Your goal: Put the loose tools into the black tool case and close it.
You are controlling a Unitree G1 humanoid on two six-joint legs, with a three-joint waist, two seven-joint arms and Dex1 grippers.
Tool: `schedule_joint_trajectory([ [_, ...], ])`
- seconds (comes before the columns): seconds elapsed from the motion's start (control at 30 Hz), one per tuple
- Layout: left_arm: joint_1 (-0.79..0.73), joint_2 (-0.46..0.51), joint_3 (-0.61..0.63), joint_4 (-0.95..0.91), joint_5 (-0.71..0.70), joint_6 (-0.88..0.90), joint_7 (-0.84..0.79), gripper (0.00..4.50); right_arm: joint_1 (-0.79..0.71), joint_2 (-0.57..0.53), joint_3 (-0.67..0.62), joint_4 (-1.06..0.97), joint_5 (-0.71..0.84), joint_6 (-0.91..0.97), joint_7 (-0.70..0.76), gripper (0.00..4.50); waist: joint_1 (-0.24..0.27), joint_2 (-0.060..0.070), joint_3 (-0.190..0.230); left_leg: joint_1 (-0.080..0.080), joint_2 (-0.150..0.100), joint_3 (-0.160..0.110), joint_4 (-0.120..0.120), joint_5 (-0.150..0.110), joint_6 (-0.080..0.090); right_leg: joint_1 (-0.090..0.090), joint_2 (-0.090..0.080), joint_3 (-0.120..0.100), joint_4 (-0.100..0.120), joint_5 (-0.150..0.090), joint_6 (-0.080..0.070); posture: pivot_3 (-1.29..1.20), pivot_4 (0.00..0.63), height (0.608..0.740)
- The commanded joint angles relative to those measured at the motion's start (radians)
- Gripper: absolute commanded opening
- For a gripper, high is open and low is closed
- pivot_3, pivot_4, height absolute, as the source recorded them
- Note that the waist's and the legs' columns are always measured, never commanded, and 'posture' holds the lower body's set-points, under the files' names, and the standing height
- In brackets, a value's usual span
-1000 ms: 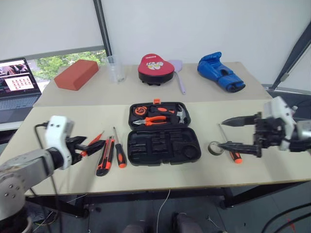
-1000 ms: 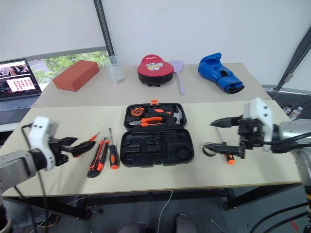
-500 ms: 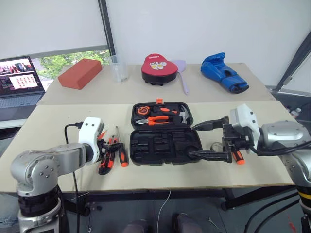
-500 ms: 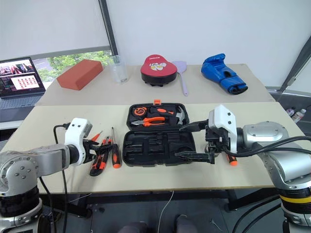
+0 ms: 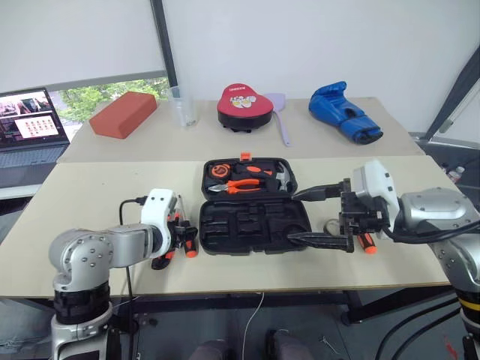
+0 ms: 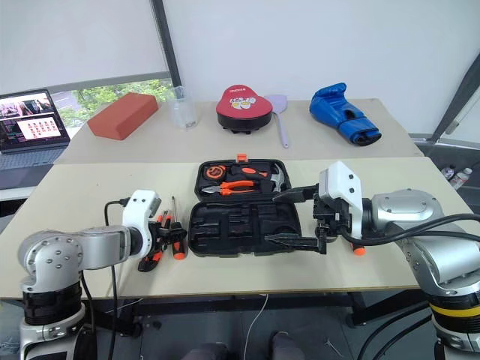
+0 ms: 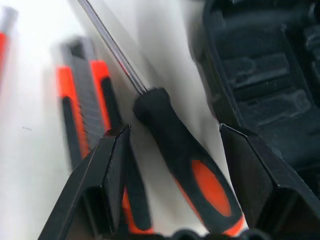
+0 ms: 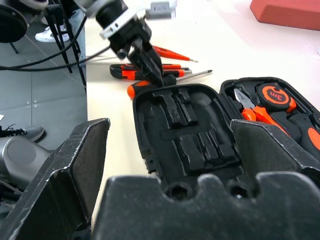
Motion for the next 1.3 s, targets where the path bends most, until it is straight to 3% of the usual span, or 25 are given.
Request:
schedule_joint_trajectory([
  [0.03,-0.015,-0.015,-0.026,0.037,0.018,0.004,0.003,3.04,-0.012,-0.004,-0.016,-0.037,0.025,0.008,-0.003,4.50,0.001,0.000,0.000,0.000,0.000,0.000,0.000,0.000,0.000,0.000,0.000,0.000,0.000,0.000,0.000,0.00,0.150,0.740],
  [0.13,-0.016,-0.033,-0.034,0.082,0.056,0.004,-0.006,3.04,-0.013,0.000,-0.013,-0.040,0.024,0.008,-0.004,4.50,0.009,0.000,0.000,0.001,0.000,0.000,0.001,0.000,0.000,0.001,0.000,0.000,0.000,0.000,0.000,0.00,0.150,0.740],
  [0.23,-0.009,-0.044,-0.030,0.106,0.092,0.004,-0.022,2.35,-0.013,0.006,-0.012,-0.044,0.026,0.010,-0.010,4.50,0.011,0.000,-0.001,0.001,0.000,0.000,0.001,0.000,-0.001,0.001,0.000,0.001,0.001,0.000,0.000,0.00,0.150,0.740],
  [0.37,-0.025,-0.051,0.005,0.131,0.099,0.004,-0.037,0.98,-0.005,0.006,-0.020,-0.050,0.031,0.012,-0.015,4.50,0.011,0.000,-0.001,0.001,0.000,0.000,0.001,0.001,-0.001,0.001,0.000,0.001,0.002,0.000,0.000,0.00,0.150,0.740],
  [0.4,-0.031,-0.049,0.012,0.134,0.098,0.004,-0.039,0.85,-0.004,0.006,-0.022,-0.050,0.033,0.012,-0.016,4.50,0.011,0.000,-0.001,0.001,0.000,0.000,0.001,0.001,-0.001,0.001,0.000,0.001,0.002,0.000,0.000,0.00,0.150,0.740],
  [0.6,-0.171,0.076,0.057,0.181,0.038,0.004,-0.067,0.81,0.003,0.004,-0.028,-0.049,0.034,0.011,-0.022,4.50,0.008,-0.004,0.002,0.000,0.001,0.000,0.001,0.002,-0.003,0.000,0.000,0.001,0.003,0.000,0.000,0.00,0.150,0.740],
  [0.8,-0.334,0.247,-0.029,0.206,0.078,-0.011,-0.176,0.81,0.010,-0.006,-0.034,-0.036,0.028,0.010,-0.018,4.50,0.010,-0.007,0.003,-0.001,0.000,0.000,0.001,0.002,-0.003,-0.002,0.000,0.000,0.003,0.000,0.000,0.00,0.150,0.740],
  [0.87,-0.367,0.322,-0.127,0.174,0.139,-0.114,-0.285,0.81,0.010,-0.006,-0.034,-0.031,0.025,0.011,-0.021,4.50,0.009,-0.007,0.004,0.000,-0.001,-0.001,-0.001,0.002,-0.003,-0.002,0.000,-0.001,0.002,0.000,0.000,0.00,0.150,0.740],
  [0.97,-0.365,0.471,-0.339,0.098,0.271,-0.435,-0.658,0.81,0.014,0.002,-0.035,-0.021,0.024,0.015,-0.033,4.50,0.005,-0.009,0.005,-0.001,-0.002,0.000,-0.002,0.002,-0.003,-0.002,0.000,-0.001,0.001,0.000,0.000,0.00,0.150,0.740],
  [1.03,-0.363,0.520,-0.447,0.111,0.379,-0.647,-0.862,0.81,0.016,0.007,-0.034,-0.012,0.023,0.014,-0.039,4.50,0.003,-0.009,0.005,-0.001,-0.002,0.000,-0.003,0.002,-0.003,-0.002,-0.001,-0.002,0.001,0.000,0.000,0.00,0.150,0.740],
  [1.13,-0.380,0.523,-0.615,0.189,0.589,-0.991,-1.099,0.81,0.025,0.016,-0.036,-0.001,0.020,0.012,-0.057,4.50,0.003,-0.009,0.005,-0.001,-0.002,0.000,-0.004,0.002,-0.003,-0.001,-0.001,-0.004,-0.004,0.000,-0.001,0.00,0.150,0.740],
  [1.3,-0.435,0.404,-0.727,0.392,0.708,-1.179,-1.314,0.81,0.042,0.034,-0.053,0.021,0.017,0.022,-0.106,4.50,-0.001,-0.010,0.006,-0.001,-0.001,-0.001,-0.003,0.002,-0.003,0.000,-0.001,-0.002,-0.006,0.000,-0.001,0.00,0.150,0.740],
])
